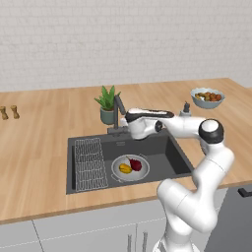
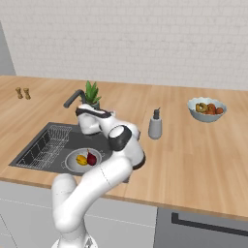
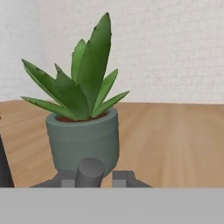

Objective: Put the colander in the sink, put the pear, mango in the colander, and turn on the sink faucet and pour water over the colander.

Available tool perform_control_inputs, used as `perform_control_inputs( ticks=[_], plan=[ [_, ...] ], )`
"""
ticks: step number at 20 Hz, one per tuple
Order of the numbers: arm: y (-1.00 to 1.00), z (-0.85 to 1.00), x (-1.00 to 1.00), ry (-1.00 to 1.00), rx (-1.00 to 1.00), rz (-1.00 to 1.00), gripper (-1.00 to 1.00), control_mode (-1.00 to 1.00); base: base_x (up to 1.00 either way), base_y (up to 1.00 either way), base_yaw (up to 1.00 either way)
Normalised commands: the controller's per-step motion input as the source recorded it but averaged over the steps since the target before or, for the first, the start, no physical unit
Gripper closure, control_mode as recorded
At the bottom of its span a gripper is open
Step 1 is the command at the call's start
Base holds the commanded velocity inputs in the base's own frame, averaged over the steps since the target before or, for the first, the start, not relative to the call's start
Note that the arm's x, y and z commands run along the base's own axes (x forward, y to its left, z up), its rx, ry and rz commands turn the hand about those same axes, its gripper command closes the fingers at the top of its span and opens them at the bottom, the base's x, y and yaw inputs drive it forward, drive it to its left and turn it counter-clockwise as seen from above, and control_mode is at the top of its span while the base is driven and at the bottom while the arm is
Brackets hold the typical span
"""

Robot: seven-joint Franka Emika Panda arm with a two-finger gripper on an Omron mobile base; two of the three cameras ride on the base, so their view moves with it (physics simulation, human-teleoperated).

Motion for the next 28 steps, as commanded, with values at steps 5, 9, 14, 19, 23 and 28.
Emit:
perform_control_inputs(
  ticks=[5, 9, 14, 19, 23, 28],
  plan=[
    [-0.49, -0.01, 0.02, 0.07, 0.0, 0.0, 1.0, -1.0, 0.0, 0.0, 0.0],
    [-0.51, -0.03, 0.0, 0.06, 0.0, 0.0, 1.0, -1.0, 0.0, 0.0, 0.0],
    [-0.57, -0.07, 0.0, 0.07, 0.0, 0.0, 1.0, -1.0, 0.0, 0.0, 0.0],
    [-0.62, -0.14, 0.0, 0.09, 0.0, 0.0, 1.0, -1.0, 0.0, 0.0, 0.0],
    [-0.67, -0.26, 0.01, 0.14, 0.0, 0.0, 1.0, -1.0, 0.0, 0.0, 0.0],
    [-0.69, -0.33, 0.03, 0.16, 0.0, 0.0, 1.0, -1.0, 0.0, 0.0, 0.0]
  ],
)
